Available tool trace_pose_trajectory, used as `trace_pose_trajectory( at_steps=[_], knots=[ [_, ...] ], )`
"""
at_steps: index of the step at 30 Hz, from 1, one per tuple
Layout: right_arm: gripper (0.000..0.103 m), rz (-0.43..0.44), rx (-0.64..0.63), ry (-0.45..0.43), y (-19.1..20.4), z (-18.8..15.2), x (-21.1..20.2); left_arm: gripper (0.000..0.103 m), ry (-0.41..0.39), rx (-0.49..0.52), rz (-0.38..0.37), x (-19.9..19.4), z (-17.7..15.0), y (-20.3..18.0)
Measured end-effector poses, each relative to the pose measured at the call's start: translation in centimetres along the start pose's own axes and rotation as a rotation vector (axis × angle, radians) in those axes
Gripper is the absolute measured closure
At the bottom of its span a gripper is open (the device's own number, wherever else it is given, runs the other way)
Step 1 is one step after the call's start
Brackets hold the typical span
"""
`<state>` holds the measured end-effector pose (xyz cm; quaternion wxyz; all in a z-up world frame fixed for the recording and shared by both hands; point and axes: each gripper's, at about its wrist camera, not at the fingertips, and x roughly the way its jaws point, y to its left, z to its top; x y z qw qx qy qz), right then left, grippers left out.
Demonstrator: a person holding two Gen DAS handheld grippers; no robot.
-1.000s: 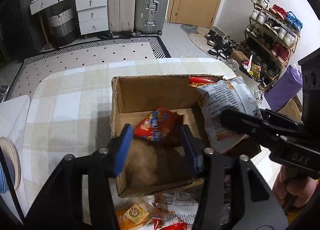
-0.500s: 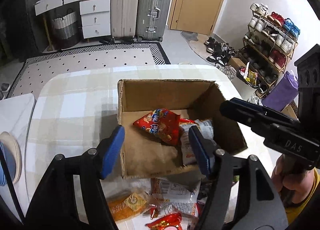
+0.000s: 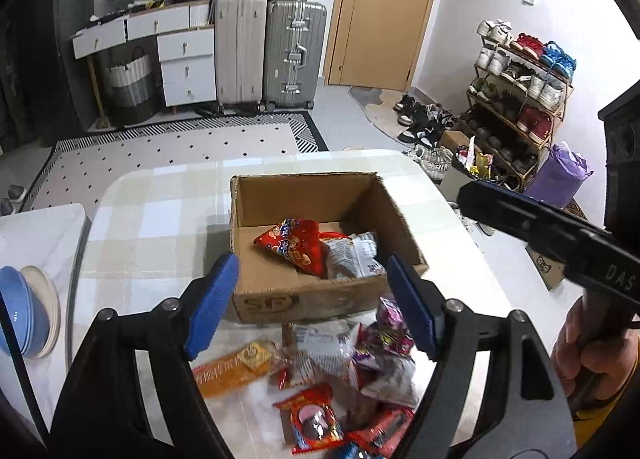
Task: Organize snacks
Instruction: 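Move both tools back toward the remaining snack packets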
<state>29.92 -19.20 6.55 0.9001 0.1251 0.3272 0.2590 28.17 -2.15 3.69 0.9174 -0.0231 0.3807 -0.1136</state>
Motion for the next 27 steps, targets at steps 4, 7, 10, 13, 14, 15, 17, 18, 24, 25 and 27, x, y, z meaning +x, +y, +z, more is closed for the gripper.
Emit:
trace_pose_trajectory(
  at_steps=[4,7,10,13,14,15,17,18,24,25,27],
  knots=[
    [0.055,0.013,-0.028,-0.041,2.0,-1.3,-3.9,0.023,-0.036,0.014,0.006,-4.5,-1.4,-0.9],
    [0.054,0.021,-0.045,-0.065,3.2,-2.8,-6.4,0.021,-0.059,0.017,0.001,-7.5,-2.8,-1.4],
    [0.05,0.003,-0.071,-0.106,4.4,-4.6,-8.7,0.02,-0.07,0.017,0.004,-10.3,-4.5,-1.8],
    [0.032,-0.011,-0.084,-0.147,5.2,-6.9,-10.7,0.02,-0.096,0.021,0.012,-13.1,-6.8,-2.1],
    [0.027,-0.011,-0.088,-0.159,5.4,-7.6,-11.2,0.02,-0.106,0.021,0.008,-13.8,-7.3,-2.2],
    [0.026,-0.004,-0.099,-0.174,5.7,-8.6,-12.0,0.019,-0.116,0.022,0.006,-14.6,-8.1,-2.3],
    [0.017,0.009,-0.124,-0.19,6.3,-10.2,-13.0,0.019,-0.141,0.028,0.005,-16.5,-10.0,-2.7],
    [0.016,0.014,-0.148,-0.202,6.6,-11.1,-13.7,0.018,-0.154,0.028,0.006,-17.2,-10.8,-2.9],
    [0.004,0.01,-0.193,-0.272,8.0,-15.7,-16.4,0.001,-0.24,-0.017,0.01,-21.8,-16.5,-2.9],
    [0.003,0.007,-0.193,-0.274,8.2,-16.3,-16.5,0.001,-0.248,-0.013,0.014,-22.4,-17.5,-2.8],
    [0.002,0.004,-0.181,-0.274,8.3,-17.5,-16.7,0.001,-0.252,0.009,0.031,-22.8,-18.9,-3.2]
  ],
)
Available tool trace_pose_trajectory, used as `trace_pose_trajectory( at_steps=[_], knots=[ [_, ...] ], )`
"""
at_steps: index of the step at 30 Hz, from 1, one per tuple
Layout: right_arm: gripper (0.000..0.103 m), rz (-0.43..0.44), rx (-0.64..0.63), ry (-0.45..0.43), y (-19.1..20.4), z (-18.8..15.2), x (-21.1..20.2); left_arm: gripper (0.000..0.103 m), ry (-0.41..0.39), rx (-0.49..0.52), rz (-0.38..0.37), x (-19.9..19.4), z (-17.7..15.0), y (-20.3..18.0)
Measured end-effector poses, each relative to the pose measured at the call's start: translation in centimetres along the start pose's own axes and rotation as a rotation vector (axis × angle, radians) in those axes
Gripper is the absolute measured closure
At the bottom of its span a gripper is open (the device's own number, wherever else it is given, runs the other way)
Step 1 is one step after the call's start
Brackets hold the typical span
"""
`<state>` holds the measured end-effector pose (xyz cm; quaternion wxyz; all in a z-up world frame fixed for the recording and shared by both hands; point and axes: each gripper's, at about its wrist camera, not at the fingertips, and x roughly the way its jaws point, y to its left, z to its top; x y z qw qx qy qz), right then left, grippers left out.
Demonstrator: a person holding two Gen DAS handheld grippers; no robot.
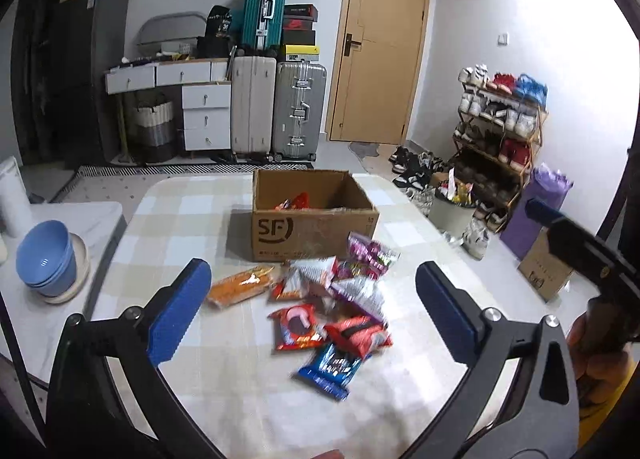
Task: Organize snacks
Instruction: 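Move both tools back toward the remaining snack packets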
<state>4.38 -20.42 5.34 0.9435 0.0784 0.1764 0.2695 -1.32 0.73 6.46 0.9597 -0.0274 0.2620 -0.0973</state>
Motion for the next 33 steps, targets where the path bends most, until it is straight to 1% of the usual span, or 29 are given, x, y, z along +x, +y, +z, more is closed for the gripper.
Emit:
trace_pose_trajectory(
  at_steps=[3,6,7,10,15,18,24,33],
  knots=[
    [0.001,0.025,0.024,0.016,0.1,-1.8,-0.2,0.001,-0.008,0.018,0.006,-0.8,-2.2,-0.3],
    [0.001,0.004,0.038,0.051,0.2,-3.6,0.1,0.001,-0.004,0.012,0.015,-0.8,-4.7,-0.4],
    [0.001,0.004,0.046,0.062,0.1,-4.1,0.3,0.001,0.014,0.003,0.012,-0.5,-5.6,-0.3],
    [0.001,-0.007,0.073,0.096,-0.2,-5.7,0.8,0.001,0.073,-0.009,0.015,1.1,-7.0,-0.2],
    [0.001,-0.015,0.105,0.125,-0.7,-6.6,1.7,0.001,0.106,-0.025,0.011,2.8,-8.1,0.1],
    [0.001,-0.009,0.109,0.126,-0.7,-6.9,2.1,0.001,0.112,-0.024,0.005,4.0,-7.5,0.3],
    [0.001,-0.011,0.14,0.142,-1.4,-7.7,2.8,0.001,0.132,-0.014,0.003,6.0,-8.2,0.4],
    [0.001,-0.034,0.224,0.218,-4.6,-10.4,5.2,0.001,0.242,-0.033,-0.021,12.0,-11.1,1.0]
  ],
)
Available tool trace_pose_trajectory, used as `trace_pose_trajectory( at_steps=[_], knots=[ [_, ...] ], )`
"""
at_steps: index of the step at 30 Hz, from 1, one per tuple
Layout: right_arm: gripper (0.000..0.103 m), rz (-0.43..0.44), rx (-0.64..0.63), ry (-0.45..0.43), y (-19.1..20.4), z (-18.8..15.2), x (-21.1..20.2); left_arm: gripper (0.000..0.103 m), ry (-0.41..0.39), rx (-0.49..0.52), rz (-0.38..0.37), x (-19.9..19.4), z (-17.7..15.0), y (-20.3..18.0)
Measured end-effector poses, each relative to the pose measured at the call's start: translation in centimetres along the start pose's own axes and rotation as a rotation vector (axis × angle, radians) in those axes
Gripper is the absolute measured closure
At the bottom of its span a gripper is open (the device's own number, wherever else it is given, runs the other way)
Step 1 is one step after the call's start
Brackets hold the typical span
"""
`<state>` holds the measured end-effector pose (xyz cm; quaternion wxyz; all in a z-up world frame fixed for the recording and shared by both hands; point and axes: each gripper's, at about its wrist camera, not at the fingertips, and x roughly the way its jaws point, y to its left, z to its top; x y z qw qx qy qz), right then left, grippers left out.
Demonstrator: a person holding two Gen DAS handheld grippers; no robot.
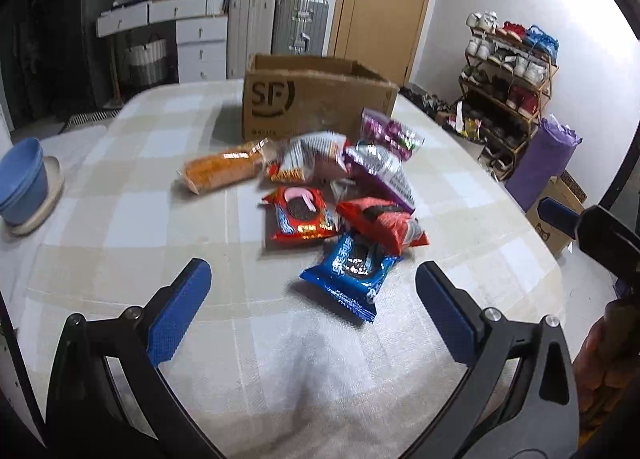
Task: Organize snacks
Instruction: 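Move both tools back toward the remaining snack packets, then grasp the blue Oreo pack with the left tool while the right tool grasps a red wafer pack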
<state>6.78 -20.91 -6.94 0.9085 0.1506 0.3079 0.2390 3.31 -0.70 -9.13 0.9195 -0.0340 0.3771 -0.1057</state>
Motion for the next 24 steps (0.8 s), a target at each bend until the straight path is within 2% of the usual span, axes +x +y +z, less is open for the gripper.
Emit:
trace_pose_trajectory(
  at_steps=[8,16,22,24],
  knots=[
    [0.001,0.0,0.091,0.041,-3.4,-0.6,2.0,0.001,0.104,0.031,-0.023,6.3,-0.1,-0.7],
    [0.001,0.003,0.131,0.069,-5.3,-0.8,3.1,0.001,0.178,0.1,-0.004,11.0,0.3,-2.3],
    [0.001,-0.005,0.153,0.098,-5.9,-1.2,3.9,0.021,0.187,0.139,0.016,12.5,0.3,-3.4],
    [0.001,-0.016,0.154,0.108,-5.9,-1.2,4.2,0.032,0.18,0.138,0.015,12.6,0.4,-3.4]
  ],
)
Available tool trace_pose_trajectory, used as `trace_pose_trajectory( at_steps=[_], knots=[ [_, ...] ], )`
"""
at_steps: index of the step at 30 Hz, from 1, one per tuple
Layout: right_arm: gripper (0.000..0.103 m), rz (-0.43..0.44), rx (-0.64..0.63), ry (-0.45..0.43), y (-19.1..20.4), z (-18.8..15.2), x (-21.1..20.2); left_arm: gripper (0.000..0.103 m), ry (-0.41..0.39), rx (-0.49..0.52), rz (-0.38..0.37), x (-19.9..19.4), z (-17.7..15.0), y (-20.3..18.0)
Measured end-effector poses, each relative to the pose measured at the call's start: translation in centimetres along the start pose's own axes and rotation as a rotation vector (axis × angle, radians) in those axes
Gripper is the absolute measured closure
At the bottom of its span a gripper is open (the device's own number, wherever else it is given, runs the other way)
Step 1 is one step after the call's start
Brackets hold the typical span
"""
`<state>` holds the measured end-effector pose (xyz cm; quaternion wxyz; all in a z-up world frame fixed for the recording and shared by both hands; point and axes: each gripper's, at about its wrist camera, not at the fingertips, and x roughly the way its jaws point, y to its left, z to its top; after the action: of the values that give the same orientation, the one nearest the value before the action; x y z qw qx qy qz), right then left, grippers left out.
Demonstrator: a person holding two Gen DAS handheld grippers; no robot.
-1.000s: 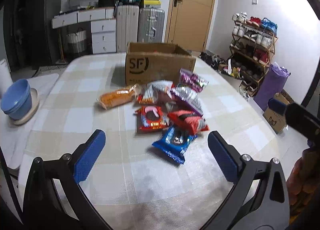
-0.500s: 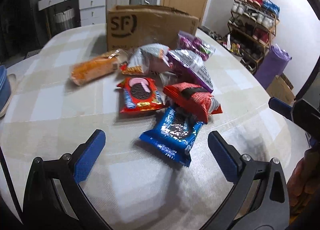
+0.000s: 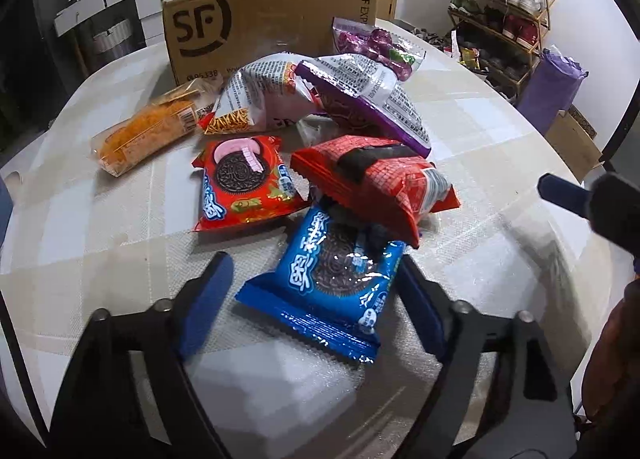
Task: Organize snacks
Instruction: 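Grasp the blue Oreo pack with the left tool while the right tool grasps a red wafer pack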
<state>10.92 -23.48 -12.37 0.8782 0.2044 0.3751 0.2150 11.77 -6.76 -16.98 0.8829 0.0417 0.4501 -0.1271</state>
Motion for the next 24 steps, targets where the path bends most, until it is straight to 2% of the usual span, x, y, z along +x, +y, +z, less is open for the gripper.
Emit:
trace_pose_trajectory(
  at_steps=[2,6,7,8,14,20,22,24],
  knots=[
    [0.001,-0.006,0.001,0.007,0.0,0.1,0.2,0.041,-0.009,-0.005,-0.011,-0.1,0.0,0.1],
    [0.001,-0.017,0.002,0.037,0.4,0.6,1.0,0.052,-0.009,-0.037,-0.047,-0.4,-0.1,0.8],
    [0.001,-0.018,0.001,0.049,0.7,0.8,1.5,0.059,-0.006,-0.045,-0.056,-0.6,-0.1,1.1],
    [0.001,-0.014,0.0,0.068,0.9,1.0,2.0,0.062,-0.004,-0.046,-0.061,-0.8,-0.2,1.2],
    [0.001,-0.011,-0.026,0.12,2.8,1.9,4.7,0.063,-0.003,-0.054,-0.085,-1.5,-1.3,2.1],
    [0.001,-0.109,-0.176,0.18,5.4,2.4,7.7,0.063,-0.013,-0.088,-0.119,-2.4,-2.1,3.6],
    [0.001,-0.179,-0.249,0.213,6.0,2.0,9.1,0.063,-0.023,-0.098,-0.123,-3.1,-2.5,4.4],
    [0.002,-0.19,-0.298,0.241,6.6,1.7,9.9,0.063,-0.028,-0.11,-0.124,-3.6,-2.7,5.0]
  ],
)
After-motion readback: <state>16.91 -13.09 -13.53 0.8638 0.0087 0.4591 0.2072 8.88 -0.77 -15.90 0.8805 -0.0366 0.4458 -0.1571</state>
